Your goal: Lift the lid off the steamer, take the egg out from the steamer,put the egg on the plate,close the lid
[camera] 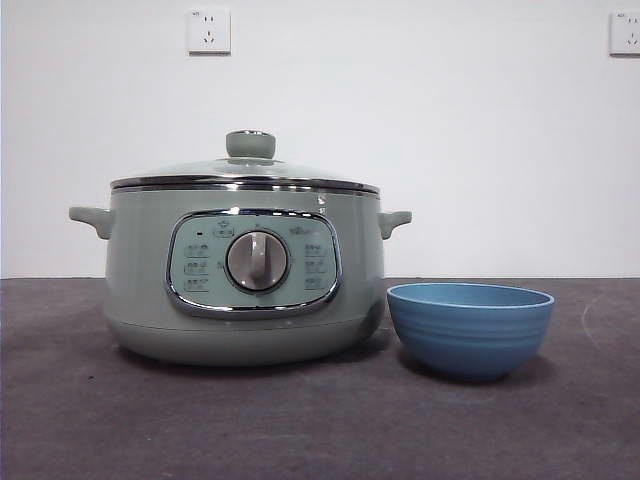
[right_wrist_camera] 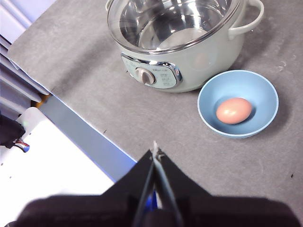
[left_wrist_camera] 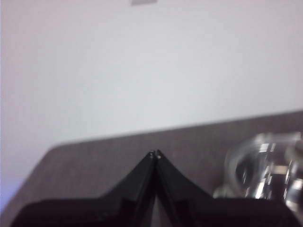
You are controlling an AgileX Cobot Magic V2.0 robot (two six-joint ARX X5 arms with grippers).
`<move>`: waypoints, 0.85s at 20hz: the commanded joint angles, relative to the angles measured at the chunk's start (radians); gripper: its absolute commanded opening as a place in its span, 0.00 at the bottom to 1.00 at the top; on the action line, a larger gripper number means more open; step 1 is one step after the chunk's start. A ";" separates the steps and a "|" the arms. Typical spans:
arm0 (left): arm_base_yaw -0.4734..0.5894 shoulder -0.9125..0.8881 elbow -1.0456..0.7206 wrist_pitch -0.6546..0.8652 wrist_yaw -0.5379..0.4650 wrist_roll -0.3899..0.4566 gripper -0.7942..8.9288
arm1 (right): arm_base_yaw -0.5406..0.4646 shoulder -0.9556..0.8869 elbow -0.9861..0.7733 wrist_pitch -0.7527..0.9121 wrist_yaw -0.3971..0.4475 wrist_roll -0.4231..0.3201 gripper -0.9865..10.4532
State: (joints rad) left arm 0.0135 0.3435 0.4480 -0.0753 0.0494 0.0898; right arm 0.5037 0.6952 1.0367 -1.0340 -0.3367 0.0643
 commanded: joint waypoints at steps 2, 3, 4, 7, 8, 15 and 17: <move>0.030 -0.116 -0.202 0.015 0.003 -0.013 0.08 | 0.001 -0.002 0.000 0.004 0.002 0.006 0.09; 0.035 -0.140 -0.241 0.014 0.003 -0.016 0.08 | 0.001 -0.002 0.000 0.004 0.002 0.006 0.09; 0.042 -0.163 -0.282 0.015 0.003 -0.019 0.08 | 0.001 -0.002 0.000 0.004 0.002 0.006 0.09; 0.053 -0.213 -0.365 0.014 -0.009 -0.035 0.08 | 0.001 -0.002 0.000 0.004 0.002 0.006 0.09; 0.056 -0.231 -0.389 0.014 -0.027 -0.045 0.08 | 0.001 -0.002 0.000 0.004 0.002 0.006 0.09; 0.061 -0.341 -0.445 -0.113 -0.048 -0.063 0.08 | 0.001 -0.002 0.000 0.003 0.002 0.006 0.09; 0.061 -0.341 -0.445 -0.106 -0.042 -0.067 0.08 | 0.001 -0.002 0.000 0.003 0.002 0.006 0.09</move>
State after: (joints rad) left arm 0.0715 0.0048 0.0170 -0.1860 0.0082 0.0322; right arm 0.5037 0.6952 1.0367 -1.0344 -0.3367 0.0643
